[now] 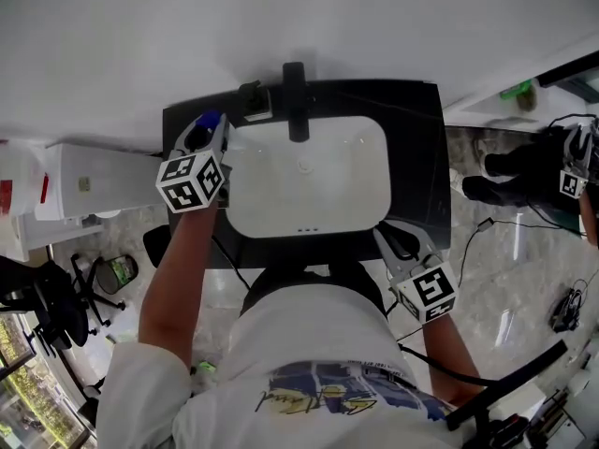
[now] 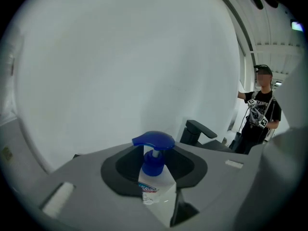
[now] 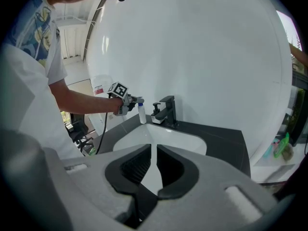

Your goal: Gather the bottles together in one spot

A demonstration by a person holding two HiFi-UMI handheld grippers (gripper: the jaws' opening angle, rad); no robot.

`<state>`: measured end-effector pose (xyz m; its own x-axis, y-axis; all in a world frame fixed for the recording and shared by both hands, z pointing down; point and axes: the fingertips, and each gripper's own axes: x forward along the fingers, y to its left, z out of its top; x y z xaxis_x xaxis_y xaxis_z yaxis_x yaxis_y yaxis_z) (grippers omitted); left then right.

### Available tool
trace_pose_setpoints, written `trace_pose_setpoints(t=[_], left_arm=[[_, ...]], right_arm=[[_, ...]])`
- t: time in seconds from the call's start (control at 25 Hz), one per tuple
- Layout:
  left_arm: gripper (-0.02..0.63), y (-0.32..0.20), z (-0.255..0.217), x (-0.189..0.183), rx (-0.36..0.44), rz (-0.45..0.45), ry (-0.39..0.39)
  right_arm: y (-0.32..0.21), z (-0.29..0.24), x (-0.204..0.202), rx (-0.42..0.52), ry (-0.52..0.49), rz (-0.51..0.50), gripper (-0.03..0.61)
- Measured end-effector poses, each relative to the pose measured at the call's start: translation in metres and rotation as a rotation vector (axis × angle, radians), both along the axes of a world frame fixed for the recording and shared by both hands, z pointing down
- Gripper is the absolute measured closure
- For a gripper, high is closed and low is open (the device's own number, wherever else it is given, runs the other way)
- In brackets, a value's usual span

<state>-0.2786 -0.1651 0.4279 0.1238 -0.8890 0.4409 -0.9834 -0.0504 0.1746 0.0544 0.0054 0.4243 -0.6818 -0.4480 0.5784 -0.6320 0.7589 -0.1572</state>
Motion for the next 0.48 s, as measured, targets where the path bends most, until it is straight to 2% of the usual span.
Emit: trace_pose_setpoints(t=[0.48], left_arm=[[0.482,-0.052,0.004,-0.045,0.065,-0.140,0.016]], right_arm=[[0.008,0.003,0.004,-0.025,0.037,0.031,0.539]])
